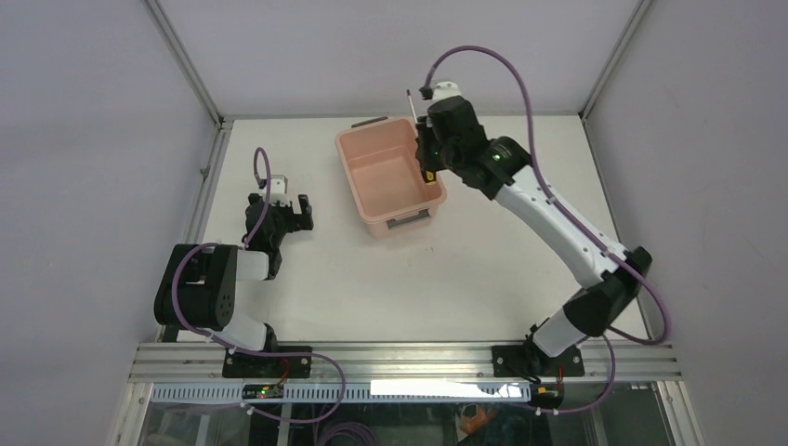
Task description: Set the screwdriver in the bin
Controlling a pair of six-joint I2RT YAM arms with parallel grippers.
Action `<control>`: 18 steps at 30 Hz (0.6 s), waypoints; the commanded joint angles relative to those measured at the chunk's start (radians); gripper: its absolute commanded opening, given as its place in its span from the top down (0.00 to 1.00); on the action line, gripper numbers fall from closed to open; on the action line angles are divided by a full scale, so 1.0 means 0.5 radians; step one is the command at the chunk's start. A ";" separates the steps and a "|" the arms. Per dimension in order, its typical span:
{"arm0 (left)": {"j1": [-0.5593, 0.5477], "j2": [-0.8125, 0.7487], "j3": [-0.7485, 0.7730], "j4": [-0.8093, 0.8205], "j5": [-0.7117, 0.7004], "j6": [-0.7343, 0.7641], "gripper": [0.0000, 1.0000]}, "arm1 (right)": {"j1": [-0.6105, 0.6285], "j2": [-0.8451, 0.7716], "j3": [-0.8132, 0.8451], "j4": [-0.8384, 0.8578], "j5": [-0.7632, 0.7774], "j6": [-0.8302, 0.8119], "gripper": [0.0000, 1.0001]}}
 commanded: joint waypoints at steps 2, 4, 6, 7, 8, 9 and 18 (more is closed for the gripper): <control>-0.012 -0.046 0.010 0.053 0.017 -0.033 0.01 | 0.085 0.412 0.400 -0.018 -0.108 -0.168 1.00; -0.012 -0.044 0.010 0.053 0.017 -0.033 0.01 | 0.088 0.623 0.514 -0.035 -0.117 -0.172 0.98; -0.013 -0.045 0.010 0.052 0.018 -0.033 0.01 | 0.093 0.810 0.638 -0.084 -0.113 -0.143 0.97; -0.012 -0.044 0.010 0.053 0.017 -0.033 0.01 | 0.091 0.898 0.672 -0.110 -0.107 -0.125 0.97; -0.012 -0.043 0.010 0.053 0.017 -0.033 0.01 | 0.090 0.992 0.730 -0.138 -0.098 -0.104 0.97; -0.014 -0.046 0.010 0.053 0.017 -0.033 0.01 | 0.091 1.073 0.760 -0.155 -0.078 -0.071 0.97; -0.013 -0.043 0.010 0.054 0.017 -0.033 0.01 | 0.079 1.526 0.798 -0.157 0.048 0.133 0.82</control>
